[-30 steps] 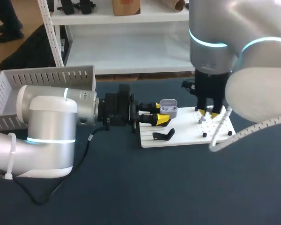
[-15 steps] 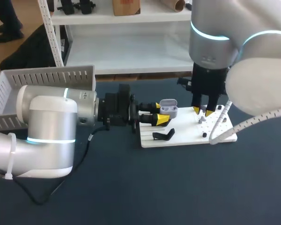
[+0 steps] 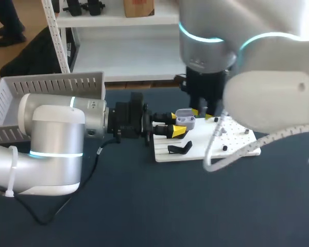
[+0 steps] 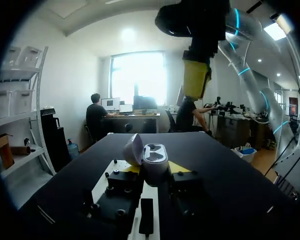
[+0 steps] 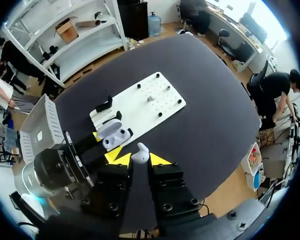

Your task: Pick up each earbud case from the left stands, insert the matching earbuds, close the lid, and place the case in the box.

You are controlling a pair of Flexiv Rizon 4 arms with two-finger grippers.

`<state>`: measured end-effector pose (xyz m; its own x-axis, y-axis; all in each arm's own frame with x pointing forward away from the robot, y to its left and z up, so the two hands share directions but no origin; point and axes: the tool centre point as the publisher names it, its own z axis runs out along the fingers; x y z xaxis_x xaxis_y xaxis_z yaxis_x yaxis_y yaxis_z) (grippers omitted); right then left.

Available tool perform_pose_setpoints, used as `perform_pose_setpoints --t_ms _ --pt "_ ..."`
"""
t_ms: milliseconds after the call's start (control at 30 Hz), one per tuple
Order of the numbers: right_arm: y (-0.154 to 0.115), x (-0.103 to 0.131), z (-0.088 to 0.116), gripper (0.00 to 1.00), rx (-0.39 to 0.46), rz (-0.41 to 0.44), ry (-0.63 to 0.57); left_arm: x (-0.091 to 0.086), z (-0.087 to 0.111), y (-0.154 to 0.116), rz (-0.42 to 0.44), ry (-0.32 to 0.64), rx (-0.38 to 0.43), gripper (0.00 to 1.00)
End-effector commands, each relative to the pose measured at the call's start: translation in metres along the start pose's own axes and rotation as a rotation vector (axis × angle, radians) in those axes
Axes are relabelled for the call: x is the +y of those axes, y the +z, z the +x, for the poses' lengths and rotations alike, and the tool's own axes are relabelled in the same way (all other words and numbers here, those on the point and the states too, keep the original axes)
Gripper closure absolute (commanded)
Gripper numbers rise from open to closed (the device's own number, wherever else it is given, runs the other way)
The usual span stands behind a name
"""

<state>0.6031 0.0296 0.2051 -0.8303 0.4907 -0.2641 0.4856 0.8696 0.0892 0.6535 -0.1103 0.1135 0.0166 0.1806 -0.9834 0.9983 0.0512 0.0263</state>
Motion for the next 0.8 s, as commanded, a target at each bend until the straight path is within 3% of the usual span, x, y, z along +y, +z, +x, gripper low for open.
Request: perform_pose_setpoints --t_ms 33,433,800 --pt "0.003 0.016 0.001 1.00 0.024 0.008 -0.019 -0.001 0.001 0.000 -0.006 0.002 -0.003 1.00" --pt "0.026 0.027 0.006 1.00 0.043 0.046 -0.096 -0.001 0.001 0.000 -0.006 0.002 -0.003 1.00" --pt "0.045 0.020 -0.005 1.00 0.033 0.090 -0.062 -0.001 0.001 0.000 -0.006 0.002 -0.003 1.00"
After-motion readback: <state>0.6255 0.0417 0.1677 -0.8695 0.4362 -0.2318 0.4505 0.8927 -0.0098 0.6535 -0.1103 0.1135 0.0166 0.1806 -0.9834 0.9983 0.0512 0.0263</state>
